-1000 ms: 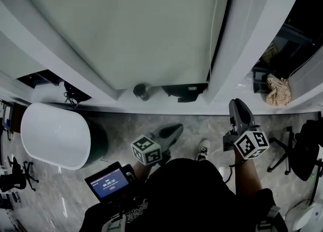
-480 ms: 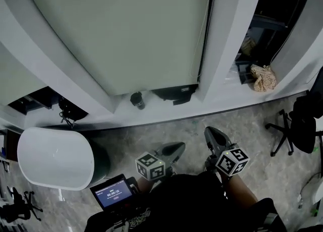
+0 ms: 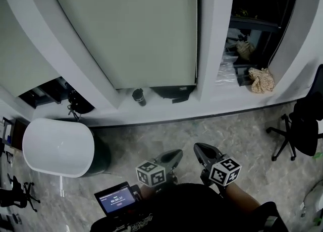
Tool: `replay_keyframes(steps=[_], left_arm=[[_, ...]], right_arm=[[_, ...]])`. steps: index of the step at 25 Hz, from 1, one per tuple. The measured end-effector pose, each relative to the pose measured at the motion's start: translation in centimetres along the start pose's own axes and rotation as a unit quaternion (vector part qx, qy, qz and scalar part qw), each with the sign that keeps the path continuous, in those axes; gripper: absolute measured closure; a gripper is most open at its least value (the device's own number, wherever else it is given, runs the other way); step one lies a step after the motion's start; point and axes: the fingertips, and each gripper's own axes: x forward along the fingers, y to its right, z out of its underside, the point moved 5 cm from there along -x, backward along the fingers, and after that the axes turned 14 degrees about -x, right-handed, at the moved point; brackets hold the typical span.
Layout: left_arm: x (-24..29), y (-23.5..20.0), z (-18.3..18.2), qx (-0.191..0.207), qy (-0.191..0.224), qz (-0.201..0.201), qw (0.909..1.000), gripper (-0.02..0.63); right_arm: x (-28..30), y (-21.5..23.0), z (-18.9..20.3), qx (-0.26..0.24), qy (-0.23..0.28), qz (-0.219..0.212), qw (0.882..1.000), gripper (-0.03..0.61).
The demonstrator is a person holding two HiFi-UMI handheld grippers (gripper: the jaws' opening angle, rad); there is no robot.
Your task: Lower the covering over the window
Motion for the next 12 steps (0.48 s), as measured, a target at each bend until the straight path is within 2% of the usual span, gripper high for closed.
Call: replay_keyframes(steps=[5, 9, 12], left_arm=[[-1.7, 4.6, 7.2, -0.012, -0.006, -0.019, 0.9997, 0.614], [-5.0, 6.5, 10.1, -0.029, 0.017, -0.060, 0.9976, 0.614], [-5.9, 7.4, 11.6, -0.039, 0.008, -0.077, 0.9963, 0.614]], right_arm=[[-6.6, -1.3, 3.2, 0.029, -0.013, -0.020, 0.999, 0.571], [-9.7, -3.5, 5.0, 0.043, -0.023, -0.056, 0.997, 0.571], [-10.5, -4.8, 5.3, 0.050, -0.020, -0.081, 0.995, 0.571]])
